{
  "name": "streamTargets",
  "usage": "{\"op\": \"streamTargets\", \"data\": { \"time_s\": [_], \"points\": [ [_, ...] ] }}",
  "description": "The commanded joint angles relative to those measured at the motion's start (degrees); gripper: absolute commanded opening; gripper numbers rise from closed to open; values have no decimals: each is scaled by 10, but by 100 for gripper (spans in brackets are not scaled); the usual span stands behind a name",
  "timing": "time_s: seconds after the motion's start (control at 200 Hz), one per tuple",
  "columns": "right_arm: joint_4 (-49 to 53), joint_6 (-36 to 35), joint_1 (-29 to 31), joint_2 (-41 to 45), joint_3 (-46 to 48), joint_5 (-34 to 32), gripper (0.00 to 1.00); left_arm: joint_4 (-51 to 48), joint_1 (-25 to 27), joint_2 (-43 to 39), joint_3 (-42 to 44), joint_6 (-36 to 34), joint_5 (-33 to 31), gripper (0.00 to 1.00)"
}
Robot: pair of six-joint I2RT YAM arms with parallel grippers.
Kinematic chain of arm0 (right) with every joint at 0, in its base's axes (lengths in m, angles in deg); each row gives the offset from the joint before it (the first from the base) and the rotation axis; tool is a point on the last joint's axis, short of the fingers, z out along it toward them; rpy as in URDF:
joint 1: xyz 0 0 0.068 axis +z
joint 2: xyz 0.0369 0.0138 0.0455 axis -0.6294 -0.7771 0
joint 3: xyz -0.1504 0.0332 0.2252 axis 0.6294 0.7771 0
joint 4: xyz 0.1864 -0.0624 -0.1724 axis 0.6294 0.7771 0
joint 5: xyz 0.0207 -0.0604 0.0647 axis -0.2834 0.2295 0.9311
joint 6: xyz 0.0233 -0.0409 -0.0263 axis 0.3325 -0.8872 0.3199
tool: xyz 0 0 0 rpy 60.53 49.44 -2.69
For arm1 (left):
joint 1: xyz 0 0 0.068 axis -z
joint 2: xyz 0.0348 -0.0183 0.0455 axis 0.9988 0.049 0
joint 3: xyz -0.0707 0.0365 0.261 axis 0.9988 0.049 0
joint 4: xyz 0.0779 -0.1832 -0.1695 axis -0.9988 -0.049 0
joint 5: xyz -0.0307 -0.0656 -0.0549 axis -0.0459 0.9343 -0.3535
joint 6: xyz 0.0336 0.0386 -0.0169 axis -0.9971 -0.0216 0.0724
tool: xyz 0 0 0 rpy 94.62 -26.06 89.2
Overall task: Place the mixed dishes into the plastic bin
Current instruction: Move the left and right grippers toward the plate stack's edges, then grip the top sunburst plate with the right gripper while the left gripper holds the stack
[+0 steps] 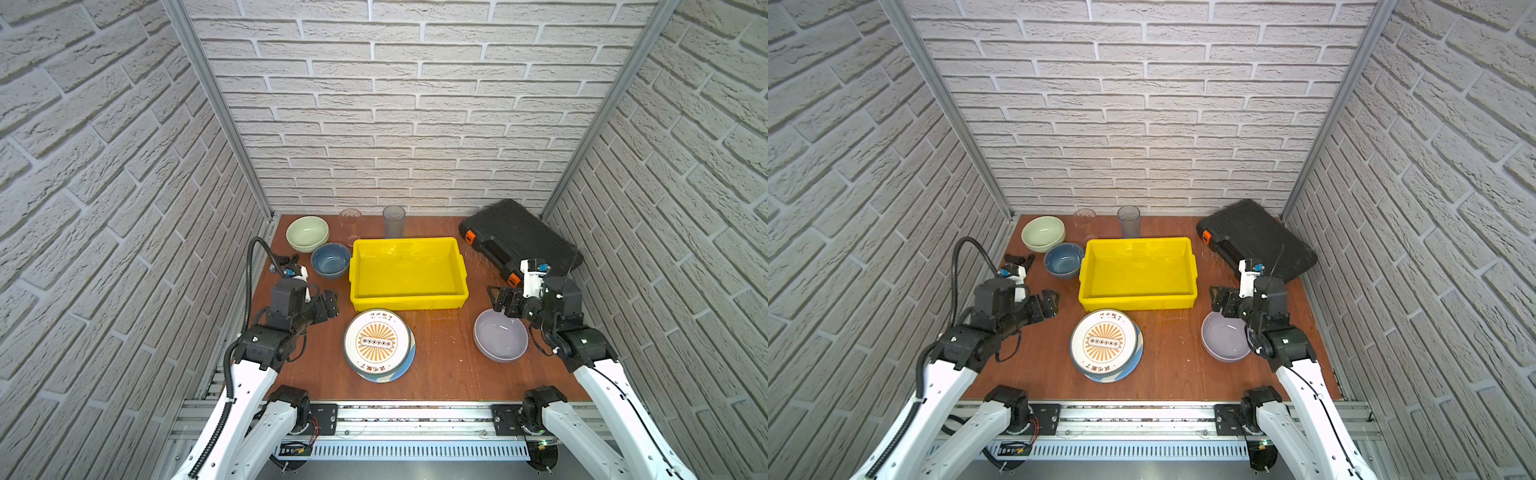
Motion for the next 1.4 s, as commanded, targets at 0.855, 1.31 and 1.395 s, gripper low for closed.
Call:
{"op": "streamTargets", "data": {
  "time_s": [0.855,1.31,1.395],
  "points": [
    [-87,147,316,-207,-16,11,69,37,149,74,153,149,25,35],
    [-190,206,391,-361,-39,-5,53,55,157,78,176,150,22,18],
    [-205,214,392,-375,-36,-3,49,59,158,80,180,151,23,14]
  ]
}}
